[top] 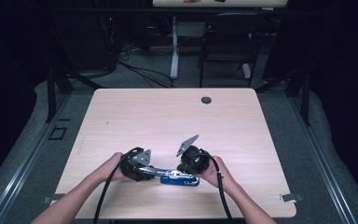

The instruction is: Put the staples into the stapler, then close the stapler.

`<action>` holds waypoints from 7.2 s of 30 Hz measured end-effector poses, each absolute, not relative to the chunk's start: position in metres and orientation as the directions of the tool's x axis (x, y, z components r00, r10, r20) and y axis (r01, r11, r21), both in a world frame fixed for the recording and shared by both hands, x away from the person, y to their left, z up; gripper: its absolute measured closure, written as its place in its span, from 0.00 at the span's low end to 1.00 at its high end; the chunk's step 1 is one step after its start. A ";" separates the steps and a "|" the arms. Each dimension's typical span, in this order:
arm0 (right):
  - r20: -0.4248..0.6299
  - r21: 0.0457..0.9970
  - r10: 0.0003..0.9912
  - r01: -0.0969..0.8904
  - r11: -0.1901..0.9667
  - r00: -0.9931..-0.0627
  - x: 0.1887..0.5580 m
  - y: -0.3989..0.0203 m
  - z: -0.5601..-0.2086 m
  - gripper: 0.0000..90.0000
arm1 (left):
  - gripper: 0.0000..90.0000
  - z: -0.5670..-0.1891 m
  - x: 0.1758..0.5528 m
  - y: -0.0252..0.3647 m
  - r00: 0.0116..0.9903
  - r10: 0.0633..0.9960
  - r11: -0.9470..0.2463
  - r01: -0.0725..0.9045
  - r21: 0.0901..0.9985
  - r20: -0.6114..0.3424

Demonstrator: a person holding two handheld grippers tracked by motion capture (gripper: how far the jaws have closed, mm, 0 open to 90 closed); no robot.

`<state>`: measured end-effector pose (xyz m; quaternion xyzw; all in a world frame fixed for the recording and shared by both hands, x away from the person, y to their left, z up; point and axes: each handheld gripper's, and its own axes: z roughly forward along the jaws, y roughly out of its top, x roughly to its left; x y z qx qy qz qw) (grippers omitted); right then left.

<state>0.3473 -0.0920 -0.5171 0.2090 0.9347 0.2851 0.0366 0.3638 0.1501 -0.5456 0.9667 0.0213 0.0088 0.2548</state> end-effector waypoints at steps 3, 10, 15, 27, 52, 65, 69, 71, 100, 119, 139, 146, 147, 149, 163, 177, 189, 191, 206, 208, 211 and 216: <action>0.056 0.554 0.415 0.374 0.743 -0.908 0.347 -0.092 -0.517 0.99 | 0.71 -0.545 0.364 0.150 0.999 0.039 -0.869 0.031 0.494 0.005; 0.061 0.559 0.414 0.374 0.740 -0.908 0.346 -0.088 -0.515 0.99 | 0.71 -0.543 0.363 0.150 0.999 0.040 -0.869 0.030 0.494 0.011; 0.072 0.562 0.417 0.382 0.733 -0.906 0.347 -0.088 -0.516 0.99 | 0.71 -0.543 0.363 0.150 0.999 0.041 -0.869 0.034 0.494 0.003; 0.074 0.571 0.414 0.379 0.728 -0.907 0.346 -0.086 -0.514 0.99 | 0.70 -0.542 0.363 0.154 0.998 0.057 -0.856 0.053 0.515 -0.009; 0.081 0.608 0.396 0.360 0.708 -0.915 0.343 -0.063 -0.518 0.99 | 0.72 -0.539 0.362 0.167 0.997 0.078 -0.828 0.075 0.556 -0.017; 0.064 0.629 0.376 0.330 0.704 -0.924 0.341 -0.049 -0.518 1.00 | 0.72 -0.535 0.361 0.164 0.997 0.075 -0.832 0.065 0.550 -0.004; 0.056 0.634 0.367 0.317 0.705 -0.928 0.340 -0.046 -0.519 1.00 | 0.72 -0.532 0.360 0.162 0.997 0.074 -0.836 0.061 0.546 0.002; 0.046 0.629 0.365 0.311 0.712 -0.930 0.340 -0.045 -0.519 1.00 | 0.72 -0.532 0.360 0.161 0.997 0.074 -0.836 0.058 0.546 0.007; 0.036 0.647 0.343 0.283 0.708 -0.939 0.339 -0.041 -0.519 1.00 | 0.67 -0.522 0.356 0.161 0.994 0.109 -0.815 0.074 0.574 0.027; 0.063 0.663 0.365 0.312 0.680 -0.929 0.339 -0.058 -0.511 1.00 | 0.65 -0.528 0.354 0.163 0.985 0.175 -0.726 0.135 0.674 -0.009; 0.066 0.655 0.390 0.335 0.678 -0.918 0.336 -0.079 -0.506 1.00 | 0.19 -0.533 0.366 0.175 0.952 0.300 -0.699 0.261 0.666 -0.059; 0.060 0.659 0.392 0.331 0.675 -0.918 0.336 -0.080 -0.504 1.00 | 0.32 -0.525 0.354 0.165 0.960 0.275 -0.645 0.225 0.730 -0.052; 0.067 0.659 0.395 0.338 0.672 -0.916 0.336 -0.081 -0.503 1.00 | 0.34 -0.524 0.352 0.162 0.963 0.264 -0.639 0.212 0.739 -0.048; 0.064 0.660 0.395 0.336 0.672 -0.916 0.335 -0.081 -0.502 1.00 | 0.41 -0.523 0.348 0.157 0.965 0.261 -0.622 0.200 0.757 -0.040; 0.061 0.668 0.414 0.346 0.659 -0.908 0.334 -0.093 -0.495 1.00 | 0.71 -0.527 0.339 0.123 0.977 0.215 -0.627 0.135 0.767 0.004; 0.089 0.638 0.463 0.408 0.653 -0.882 0.333 -0.115 -0.497 0.99 | 0.70 -0.532 0.340 0.104 0.977 0.213 -0.644 0.139 0.752 0.001; 0.108 0.620 0.503 0.454 0.641 -0.858 0.330 -0.141 -0.500 0.98 | 0.69 -0.538 0.341 0.093 0.978 0.206 -0.662 0.135 0.737 0.006; 0.108 0.623 0.513 0.460 0.633 -0.852 0.330 -0.145 -0.499 0.98 | 0.69 -0.539 0.341 0.092 0.978 0.206 -0.663 0.133 0.737 0.008; 0.099 0.671 0.523 0.445 0.593 -0.847 0.324 -0.149 -0.482 0.98 | 0.68 -0.545 0.343 0.082 0.980 0.198 -0.690 0.135 0.711 0.006; 0.105 0.668 0.518 0.446 0.596 -0.849 0.324 -0.144 -0.485 0.98 | 0.68 -0.546 0.343 0.080 0.981 0.194 -0.696 0.131 0.705 0.009; 0.096 0.645 0.514 0.447 0.620 -0.853 0.325 -0.141 -0.487 0.98 | 0.67 -0.548 0.344 0.079 0.982 0.190 -0.696 0.130 0.706 0.006; 0.095 0.618 0.532 0.469 0.631 -0.842 0.327 -0.140 -0.496 0.99 | 0.56 -0.549 0.347 0.081 0.979 0.204 -0.707 0.162 0.688 -0.022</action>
